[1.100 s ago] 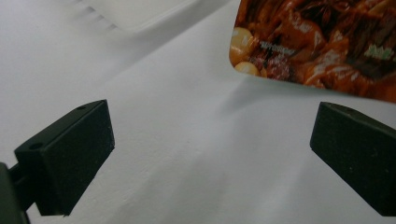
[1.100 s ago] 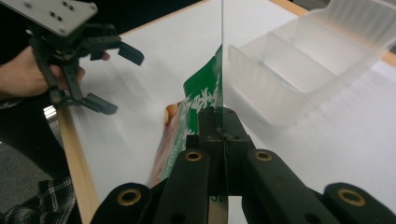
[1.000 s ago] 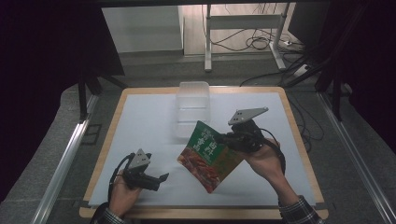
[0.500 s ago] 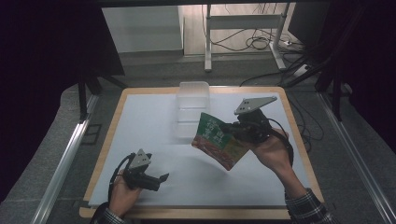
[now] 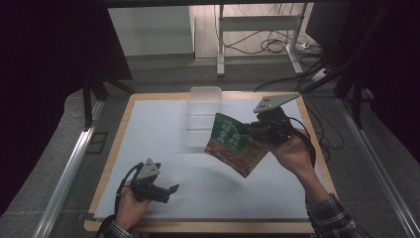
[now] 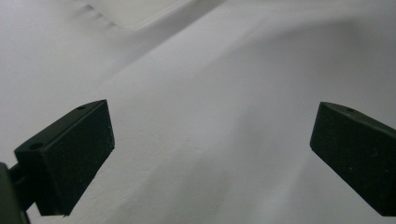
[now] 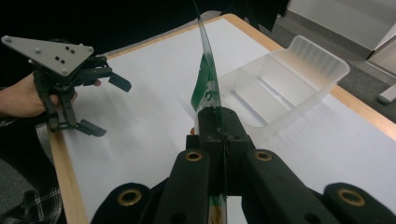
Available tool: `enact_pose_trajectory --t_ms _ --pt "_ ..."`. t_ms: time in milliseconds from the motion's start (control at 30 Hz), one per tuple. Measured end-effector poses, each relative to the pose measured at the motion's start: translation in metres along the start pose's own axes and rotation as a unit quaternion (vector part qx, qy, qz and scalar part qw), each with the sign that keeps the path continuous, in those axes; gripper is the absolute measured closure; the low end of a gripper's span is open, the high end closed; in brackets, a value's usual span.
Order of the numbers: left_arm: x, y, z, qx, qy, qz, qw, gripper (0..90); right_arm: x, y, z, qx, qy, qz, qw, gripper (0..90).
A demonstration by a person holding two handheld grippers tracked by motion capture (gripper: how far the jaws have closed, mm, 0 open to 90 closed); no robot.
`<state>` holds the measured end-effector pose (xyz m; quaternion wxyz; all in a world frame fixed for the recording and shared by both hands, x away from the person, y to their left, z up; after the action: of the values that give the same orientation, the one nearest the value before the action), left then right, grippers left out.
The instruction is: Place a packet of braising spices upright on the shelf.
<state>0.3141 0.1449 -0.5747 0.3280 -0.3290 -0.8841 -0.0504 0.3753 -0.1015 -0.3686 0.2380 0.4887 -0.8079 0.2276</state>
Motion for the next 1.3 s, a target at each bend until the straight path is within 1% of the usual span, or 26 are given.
enact_pose_trajectory --t_ms 233,533,900,1167,1300 --pt "0.0 0.0 0.0 -0.002 0.002 -0.001 1.0 0.0 0.007 -0.012 -0.008 -0.009 -0.005 0.003 0.9999 89.2" --pt "0.0 0.001 0.001 -0.002 0.003 -0.002 1.0 0.0 0.013 -0.023 -0.021 -0.011 -0.007 0.009 0.9999 89.2" --pt "0.0 0.001 0.001 -0.003 0.004 -0.003 1.0 0.0 0.009 -0.038 -0.036 -0.016 -0.012 0.012 0.9997 89.2" --pt "0.0 0.001 0.001 -0.003 0.006 -0.003 1.0 0.0 0.006 -0.05 -0.053 -0.022 -0.036 0.009 0.9991 89.2" --pt "0.001 0.001 0.001 -0.002 0.007 -0.002 1.0 0.0 0.0 -0.057 -0.061 -0.024 -0.043 0.013 0.9987 89.2"
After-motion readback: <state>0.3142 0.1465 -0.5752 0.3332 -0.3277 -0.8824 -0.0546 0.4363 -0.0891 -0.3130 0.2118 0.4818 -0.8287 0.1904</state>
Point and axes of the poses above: each handheld gripper's, and its own axes: x roughly backward along the jaws, z roughly out of its underside, y roughly to its left, the point moved 9 cm from there along -x, roughly forward along the jaws, and after that the axes turned 8 degrees about x, right-handed, at the moved point
